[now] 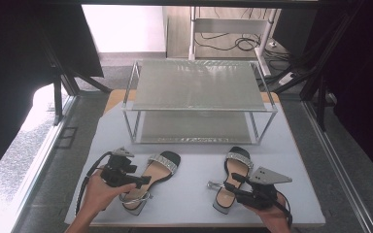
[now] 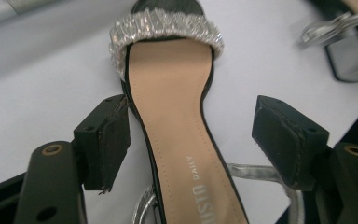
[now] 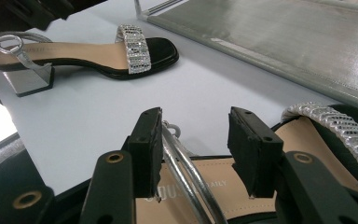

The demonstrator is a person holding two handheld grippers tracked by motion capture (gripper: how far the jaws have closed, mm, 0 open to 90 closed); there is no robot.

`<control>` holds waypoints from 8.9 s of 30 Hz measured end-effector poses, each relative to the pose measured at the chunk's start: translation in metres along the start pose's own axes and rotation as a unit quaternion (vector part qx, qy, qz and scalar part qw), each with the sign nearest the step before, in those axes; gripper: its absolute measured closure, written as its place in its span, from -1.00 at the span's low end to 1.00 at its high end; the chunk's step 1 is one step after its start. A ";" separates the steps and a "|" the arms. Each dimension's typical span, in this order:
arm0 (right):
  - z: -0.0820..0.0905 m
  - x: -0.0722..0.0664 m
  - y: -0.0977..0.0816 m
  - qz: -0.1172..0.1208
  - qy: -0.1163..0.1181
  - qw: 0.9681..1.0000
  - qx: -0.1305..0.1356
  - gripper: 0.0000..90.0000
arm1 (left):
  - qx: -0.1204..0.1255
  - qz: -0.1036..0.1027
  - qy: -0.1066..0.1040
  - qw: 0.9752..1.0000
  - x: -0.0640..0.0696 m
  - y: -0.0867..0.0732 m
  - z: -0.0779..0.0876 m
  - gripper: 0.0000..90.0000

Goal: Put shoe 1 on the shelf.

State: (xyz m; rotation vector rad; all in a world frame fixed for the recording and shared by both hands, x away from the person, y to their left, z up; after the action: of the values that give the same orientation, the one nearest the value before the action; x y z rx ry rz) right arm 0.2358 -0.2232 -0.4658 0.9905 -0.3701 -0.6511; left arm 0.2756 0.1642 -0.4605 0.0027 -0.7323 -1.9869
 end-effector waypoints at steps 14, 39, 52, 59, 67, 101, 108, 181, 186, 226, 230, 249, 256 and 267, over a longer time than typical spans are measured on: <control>-0.004 -0.003 -0.004 0.008 -0.008 1.000 -0.013 0.19 | -0.100 0.007 0.051 0.994 0.005 -0.004 -0.044 -0.44; -0.001 0.001 -0.006 -0.002 -0.012 1.000 -0.011 0.18 | -0.121 0.035 0.090 0.988 0.009 -0.001 -0.055 -0.12; 0.001 0.004 -0.006 -0.009 -0.016 1.000 -0.009 0.17 | -0.109 0.032 0.070 0.991 0.005 0.002 -0.046 -0.07; 0.003 0.005 -0.007 -0.012 -0.021 1.000 -0.007 0.17 | -0.099 0.020 0.048 0.994 0.007 0.008 -0.034 -0.06; 0.004 0.008 -0.008 -0.018 -0.025 0.999 -0.007 0.17 | -0.081 -0.003 0.022 0.996 0.011 0.021 -0.014 -0.05; 0.012 0.015 -0.010 -0.023 -0.034 0.999 -0.002 0.17 | -0.014 -0.048 -0.016 0.999 0.030 0.081 0.043 -0.05; 0.012 0.015 -0.010 -0.021 -0.033 0.999 -0.004 0.17 | -0.003 -0.060 -0.023 0.998 0.038 0.094 0.053 -0.05; 0.010 0.023 -0.015 -0.029 -0.034 0.999 -0.008 0.16 | 0.077 0.104 -0.009 0.992 0.010 0.292 0.024 -0.04; 0.010 0.021 -0.015 -0.027 -0.031 0.999 -0.007 0.16 | 0.076 0.120 0.005 0.990 0.004 0.304 0.015 -0.04; 0.012 0.021 -0.013 -0.022 -0.031 0.999 -0.003 0.15 | 0.080 0.215 0.025 0.973 -0.025 0.319 -0.022 -0.48; 0.012 0.021 -0.013 -0.021 -0.031 0.999 -0.003 0.15 | 0.103 0.213 0.034 0.971 -0.022 0.320 -0.017 -0.56; 0.018 0.016 -0.008 -0.021 -0.042 0.999 0.012 0.17 | 0.183 0.071 -0.014 0.980 0.008 0.250 0.065 -0.42; 0.020 0.012 -0.005 -0.017 -0.040 0.999 0.026 0.26 | 0.187 0.024 -0.050 0.981 0.014 0.197 0.079 -0.31; 0.017 0.003 -0.002 -0.002 -0.028 0.999 0.030 0.27 | 0.177 -0.009 -0.045 0.983 0.018 0.132 0.064 -0.26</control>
State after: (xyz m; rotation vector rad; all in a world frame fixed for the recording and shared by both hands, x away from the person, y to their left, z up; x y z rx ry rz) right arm 0.2275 -0.2366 -0.4595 1.0320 -0.4399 -0.6763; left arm 0.3532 0.1365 -0.3378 0.1312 -1.1396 -1.8583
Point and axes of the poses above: each handheld gripper's, and its own axes: z roughly backward along the jaws, y roughly out of its top, x roughly to its right, the point moved 2 cm from there along -z, roughly forward along the jaws, and after that the axes turned 6 degrees about z, right-handed, at the moved point
